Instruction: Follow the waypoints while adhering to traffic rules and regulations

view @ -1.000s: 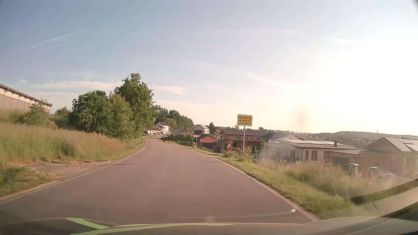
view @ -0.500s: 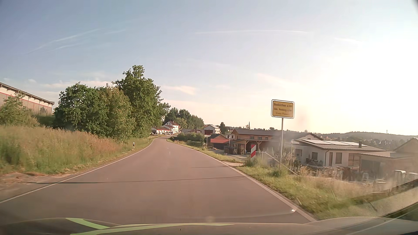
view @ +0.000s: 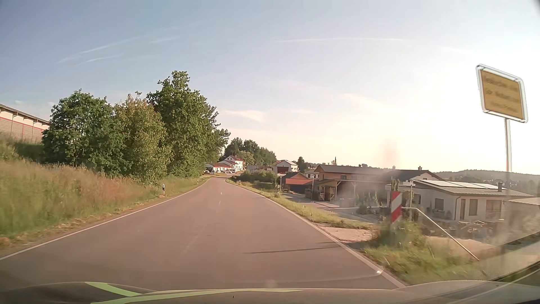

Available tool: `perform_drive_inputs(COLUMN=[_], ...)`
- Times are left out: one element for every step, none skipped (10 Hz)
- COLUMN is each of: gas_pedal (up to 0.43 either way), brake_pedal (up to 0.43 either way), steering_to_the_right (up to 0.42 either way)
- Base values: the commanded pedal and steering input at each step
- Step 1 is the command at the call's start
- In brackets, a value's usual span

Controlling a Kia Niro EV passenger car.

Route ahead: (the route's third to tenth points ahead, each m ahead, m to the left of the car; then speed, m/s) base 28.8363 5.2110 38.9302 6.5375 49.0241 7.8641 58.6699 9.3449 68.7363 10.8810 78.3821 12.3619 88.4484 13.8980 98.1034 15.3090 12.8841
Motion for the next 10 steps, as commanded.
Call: perform_drive_inputs(gas_pedal=[0.0, 0.0, 0.0, 0.0, 0.0, 0.0, 0.0, 0.0, 0.0, 0.0], brake_pedal=[0.073, 0.073, 0.061, 0.006, 0.0, 0.0, 0.0, 0.0, 0.0, 0.0], steering_to_the_right=[-0.031, -0.031, -0.031, -0.031, -0.03, -0.031, -0.031, -0.03, -0.028, -0.026])
